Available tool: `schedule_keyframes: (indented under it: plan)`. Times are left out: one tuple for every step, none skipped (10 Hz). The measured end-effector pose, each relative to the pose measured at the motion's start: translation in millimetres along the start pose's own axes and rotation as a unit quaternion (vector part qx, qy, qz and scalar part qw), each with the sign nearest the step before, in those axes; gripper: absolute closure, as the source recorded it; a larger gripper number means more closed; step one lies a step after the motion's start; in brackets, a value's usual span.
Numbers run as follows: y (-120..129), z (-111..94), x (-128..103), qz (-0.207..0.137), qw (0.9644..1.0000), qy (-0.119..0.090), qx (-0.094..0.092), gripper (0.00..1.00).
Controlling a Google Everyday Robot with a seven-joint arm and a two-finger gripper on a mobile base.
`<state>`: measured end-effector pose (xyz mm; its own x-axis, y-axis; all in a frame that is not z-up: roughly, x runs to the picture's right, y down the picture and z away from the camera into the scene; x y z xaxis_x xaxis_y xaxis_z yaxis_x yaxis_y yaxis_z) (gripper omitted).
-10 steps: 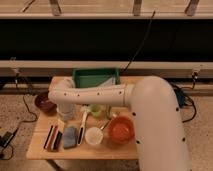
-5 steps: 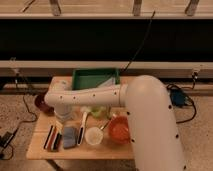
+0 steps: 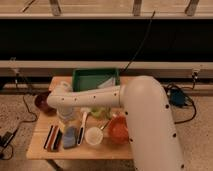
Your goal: Place sponge in red bowl
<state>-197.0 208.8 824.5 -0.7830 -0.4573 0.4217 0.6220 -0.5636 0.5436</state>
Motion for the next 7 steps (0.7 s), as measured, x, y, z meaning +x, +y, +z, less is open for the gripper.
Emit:
schedule_keyframes:
  plan:
    - [0,1,0,0.001,1.0,-0.001,0.0,0.32]
    - [-1,2,-1,0.001,1.0,-0.002,0.0,0.32]
    - [-4,2,-2,0.0,1.0,-0.003,0.001,0.32]
    - [-7,2,-2,-0.003,1.0,-0.005,0.0,0.32]
    - [-9,2,-3,-0.004,1.0,-0.006,0.001,0.36]
    - [-11,2,-3,-0.006,1.0,-0.008,0.001,0.43]
    - [-14,1,-4,-0.009,0.9999,-0.009,0.004,0.54]
